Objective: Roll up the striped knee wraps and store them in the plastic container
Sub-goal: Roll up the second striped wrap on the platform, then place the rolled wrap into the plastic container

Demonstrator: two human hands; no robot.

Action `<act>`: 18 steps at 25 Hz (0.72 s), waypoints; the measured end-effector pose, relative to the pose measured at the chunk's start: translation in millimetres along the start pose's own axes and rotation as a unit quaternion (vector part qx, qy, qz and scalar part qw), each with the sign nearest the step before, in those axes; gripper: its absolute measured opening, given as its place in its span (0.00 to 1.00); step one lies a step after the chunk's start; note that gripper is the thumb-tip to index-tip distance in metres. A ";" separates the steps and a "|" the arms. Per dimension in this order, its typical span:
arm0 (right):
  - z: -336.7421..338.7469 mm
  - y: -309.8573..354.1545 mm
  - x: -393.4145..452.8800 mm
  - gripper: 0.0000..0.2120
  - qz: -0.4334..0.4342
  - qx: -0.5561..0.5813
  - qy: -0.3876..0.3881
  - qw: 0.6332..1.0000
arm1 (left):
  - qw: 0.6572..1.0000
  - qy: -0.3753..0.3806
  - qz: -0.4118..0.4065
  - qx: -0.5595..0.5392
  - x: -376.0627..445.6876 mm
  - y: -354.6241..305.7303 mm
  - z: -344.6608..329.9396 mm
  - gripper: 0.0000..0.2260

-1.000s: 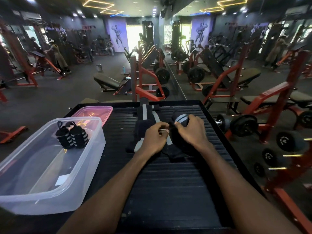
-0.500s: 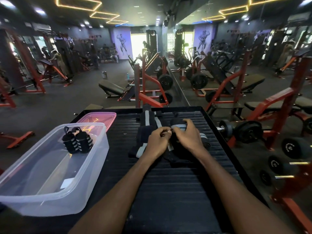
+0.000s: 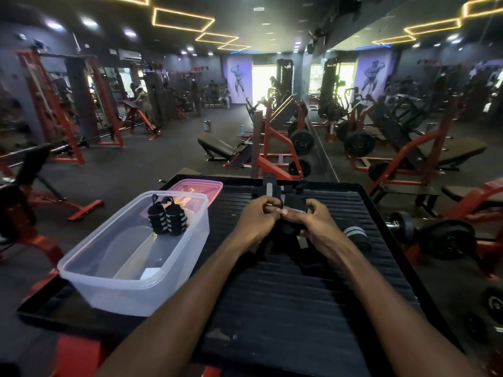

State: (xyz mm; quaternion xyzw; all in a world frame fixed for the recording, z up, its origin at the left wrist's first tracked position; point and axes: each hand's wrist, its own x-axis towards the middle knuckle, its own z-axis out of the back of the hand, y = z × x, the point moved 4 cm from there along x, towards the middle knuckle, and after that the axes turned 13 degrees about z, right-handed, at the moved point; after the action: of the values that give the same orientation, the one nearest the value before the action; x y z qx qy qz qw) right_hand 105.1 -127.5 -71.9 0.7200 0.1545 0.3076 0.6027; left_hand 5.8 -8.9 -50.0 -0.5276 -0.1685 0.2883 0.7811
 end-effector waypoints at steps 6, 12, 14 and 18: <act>-56.4 24.3 5.0 0.16 0.034 0.012 0.058 0.998 | 0.990 -0.082 -0.038 0.112 -4.4 -17.0 73.4 0.06; -137.4 61.2 29.9 0.16 0.097 -0.079 0.128 0.984 | 0.972 -0.154 -0.058 0.168 -10.9 -15.4 168.1 0.07; -166.7 71.9 35.9 0.16 0.121 -0.142 0.161 0.969 | 0.960 -0.184 -0.046 0.206 -12.9 -11.5 202.1 0.07; -226.4 73.6 43.1 0.16 0.157 -0.300 0.244 0.909 | 0.924 -0.203 -0.027 0.322 -11.6 14.6 257.2 0.08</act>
State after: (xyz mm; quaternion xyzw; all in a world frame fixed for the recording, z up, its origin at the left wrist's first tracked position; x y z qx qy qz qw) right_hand -15.3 56.4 29.2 0.4230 0.0818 0.5960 0.6776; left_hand -153.1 174.9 36.4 -0.1729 -0.2359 0.4068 0.8654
